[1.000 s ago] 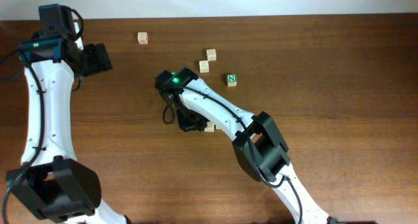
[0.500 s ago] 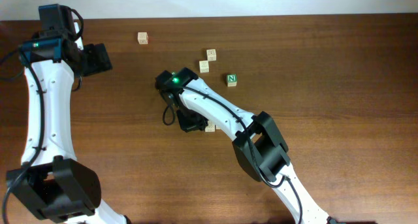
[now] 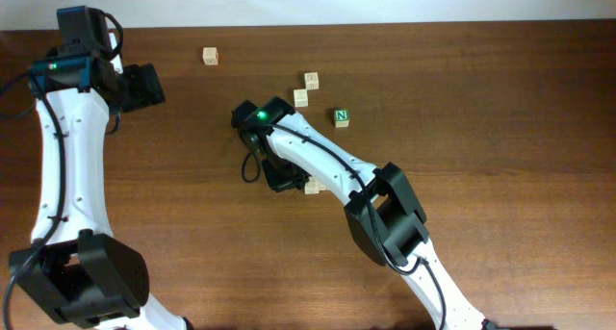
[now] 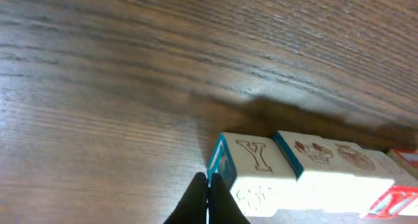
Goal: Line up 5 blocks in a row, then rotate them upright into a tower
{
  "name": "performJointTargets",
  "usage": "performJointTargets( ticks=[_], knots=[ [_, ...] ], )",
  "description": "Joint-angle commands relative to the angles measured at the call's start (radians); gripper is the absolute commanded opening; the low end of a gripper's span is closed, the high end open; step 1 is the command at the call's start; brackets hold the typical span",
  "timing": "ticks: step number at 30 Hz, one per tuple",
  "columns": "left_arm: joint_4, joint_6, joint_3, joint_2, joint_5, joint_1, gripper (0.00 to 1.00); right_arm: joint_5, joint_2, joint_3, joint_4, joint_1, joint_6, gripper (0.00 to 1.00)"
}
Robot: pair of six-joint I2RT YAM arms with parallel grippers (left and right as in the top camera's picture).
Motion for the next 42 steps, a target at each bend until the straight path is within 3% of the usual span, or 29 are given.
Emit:
performJointTargets(
  ticks=[1, 12, 16, 42],
  knots=[
    [0.001, -0.013, 0.019, 0.002, -0.008, 0.004, 0.99, -0.053, 0.006, 0.084, -0.062, -0.005, -0.007, 0.04],
    [0.001, -0.013, 0.019, 0.002, -0.008, 0.005, 0.99, -0.109, 0.007, 0.023, -0.131, -0.005, 0.020, 0.04],
    [0.001, -0.013, 0.019, 0.002, -0.008, 0.005, 0.99, -0.048, 0.007, -0.018, -0.126, -0.005, 0.072, 0.04],
    [0.001, -0.013, 0.019, 0.002, -0.008, 0.005, 0.99, -0.011, 0.007, -0.053, -0.051, -0.005, 0.072, 0.05]
  ],
)
